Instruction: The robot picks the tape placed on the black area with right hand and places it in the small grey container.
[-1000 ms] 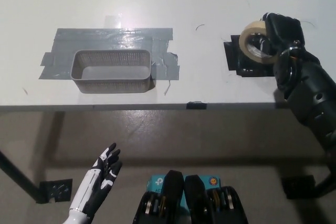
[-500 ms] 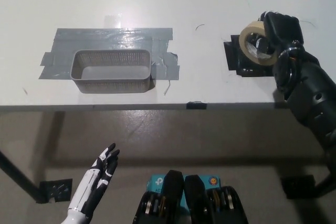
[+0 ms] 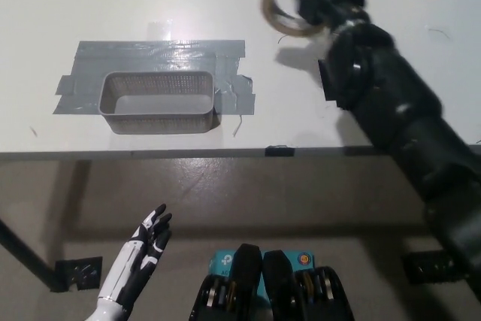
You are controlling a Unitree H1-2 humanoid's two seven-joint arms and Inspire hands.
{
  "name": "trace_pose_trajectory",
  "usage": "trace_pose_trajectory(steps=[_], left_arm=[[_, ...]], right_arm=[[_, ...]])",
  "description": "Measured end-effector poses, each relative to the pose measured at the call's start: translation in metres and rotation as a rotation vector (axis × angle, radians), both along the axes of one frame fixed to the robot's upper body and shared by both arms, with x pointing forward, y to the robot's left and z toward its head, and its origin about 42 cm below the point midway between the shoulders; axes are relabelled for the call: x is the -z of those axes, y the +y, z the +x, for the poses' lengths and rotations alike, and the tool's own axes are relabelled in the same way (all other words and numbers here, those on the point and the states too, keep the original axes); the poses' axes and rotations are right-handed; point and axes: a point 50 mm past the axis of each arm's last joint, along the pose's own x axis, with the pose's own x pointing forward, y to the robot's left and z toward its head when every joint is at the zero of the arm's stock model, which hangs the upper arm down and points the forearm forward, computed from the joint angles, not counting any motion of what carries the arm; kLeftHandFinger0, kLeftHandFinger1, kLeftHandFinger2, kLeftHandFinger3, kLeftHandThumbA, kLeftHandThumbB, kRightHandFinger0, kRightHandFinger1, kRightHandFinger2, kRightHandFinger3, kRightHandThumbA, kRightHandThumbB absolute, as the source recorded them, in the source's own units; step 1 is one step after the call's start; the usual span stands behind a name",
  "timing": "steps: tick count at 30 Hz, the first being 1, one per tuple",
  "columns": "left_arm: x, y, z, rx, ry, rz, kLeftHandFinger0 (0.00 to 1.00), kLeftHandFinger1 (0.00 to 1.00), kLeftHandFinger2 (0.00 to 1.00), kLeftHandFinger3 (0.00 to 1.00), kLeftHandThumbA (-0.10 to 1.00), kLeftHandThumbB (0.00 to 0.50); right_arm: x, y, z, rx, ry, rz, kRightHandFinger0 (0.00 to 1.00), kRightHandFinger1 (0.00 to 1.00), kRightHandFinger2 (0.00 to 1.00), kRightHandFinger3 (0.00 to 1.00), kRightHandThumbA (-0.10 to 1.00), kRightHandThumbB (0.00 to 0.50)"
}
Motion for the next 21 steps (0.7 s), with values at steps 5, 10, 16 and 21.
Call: trace_pose_trajectory(steps=[5, 10, 16, 21], left_arm=[[0.0, 0.001, 0.0, 0.003, 0.001, 0.004, 1.0, 1.0, 1.0, 1.0, 0.82, 0.088], [-0.001, 0.001, 0.0, 0.007, -0.001, 0.01, 1.0, 1.0, 1.0, 1.0, 0.83, 0.139], [-0.002, -0.001, 0.0, 0.021, -0.002, 0.012, 1.0, 1.0, 1.0, 1.0, 0.8, 0.165], [-0.003, -0.004, 0.0, 0.038, -0.008, 0.022, 1.0, 1.0, 1.0, 1.0, 0.81, 0.189]], right_arm=[[0.002, 0.052, -0.009, -0.059, 0.038, -0.031, 0.0, 0.46, 0.91, 0.47, -0.1, 0.254], [0.019, 0.09, -0.021, -0.094, 0.109, -0.073, 0.0, 0.26, 0.66, 0.56, -0.1, 0.282], [0.041, 0.111, -0.032, -0.107, 0.181, -0.111, 0.11, 0.29, 0.5, 0.35, -0.1, 0.307], [0.052, 0.123, -0.039, -0.122, 0.217, -0.138, 0.0, 0.01, 0.17, 0.46, -0.1, 0.323]])
